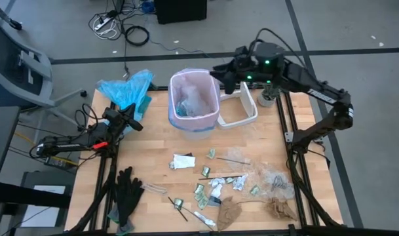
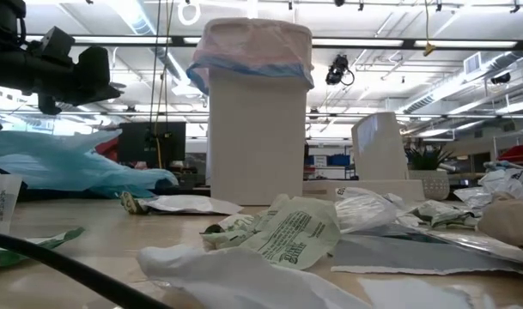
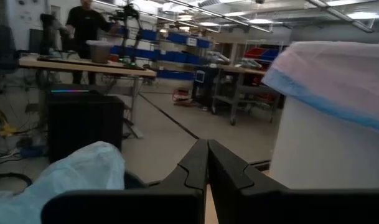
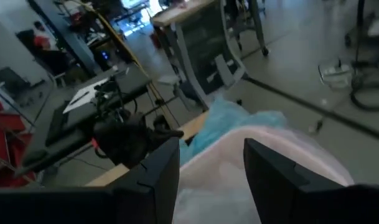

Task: Place trash/remove bag and relplace
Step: Put the blue carton paper into the trash bin

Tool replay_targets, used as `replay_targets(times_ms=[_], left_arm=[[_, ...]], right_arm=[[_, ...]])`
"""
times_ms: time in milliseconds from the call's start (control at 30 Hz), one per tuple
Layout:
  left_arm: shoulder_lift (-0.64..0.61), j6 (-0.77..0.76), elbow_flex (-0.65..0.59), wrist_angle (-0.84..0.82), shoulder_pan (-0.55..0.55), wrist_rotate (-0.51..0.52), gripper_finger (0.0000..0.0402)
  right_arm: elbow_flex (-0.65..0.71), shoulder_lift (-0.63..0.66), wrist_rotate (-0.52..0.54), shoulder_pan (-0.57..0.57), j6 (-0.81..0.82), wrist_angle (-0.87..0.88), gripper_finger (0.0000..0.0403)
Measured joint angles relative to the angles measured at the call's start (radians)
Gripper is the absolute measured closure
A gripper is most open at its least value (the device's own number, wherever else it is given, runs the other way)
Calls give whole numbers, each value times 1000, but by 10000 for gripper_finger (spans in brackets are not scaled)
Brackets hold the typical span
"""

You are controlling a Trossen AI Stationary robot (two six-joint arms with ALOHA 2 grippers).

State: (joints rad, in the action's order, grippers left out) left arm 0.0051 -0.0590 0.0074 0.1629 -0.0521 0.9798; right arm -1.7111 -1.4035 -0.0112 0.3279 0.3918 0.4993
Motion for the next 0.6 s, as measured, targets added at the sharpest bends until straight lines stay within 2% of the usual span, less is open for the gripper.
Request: replay_targets(times_ms=[67,200,267,433,600], left_arm=[[0,-5,1,4,0,-82,381],[0,-49,32,-4,0,-340,381],[0,-49,48,12,0,-435,381],[0,-99,122,31,0,-469,381],[1,-63,216,34,0,-469,381]], right_arm=[[0,28,20,-1,35,92,238],[0,67,92,-28,97,312,238],[0,81,122,-49,126,399,238],[0,89,161,-118,177,573,238],[0,89,174,-199,243,702,238]])
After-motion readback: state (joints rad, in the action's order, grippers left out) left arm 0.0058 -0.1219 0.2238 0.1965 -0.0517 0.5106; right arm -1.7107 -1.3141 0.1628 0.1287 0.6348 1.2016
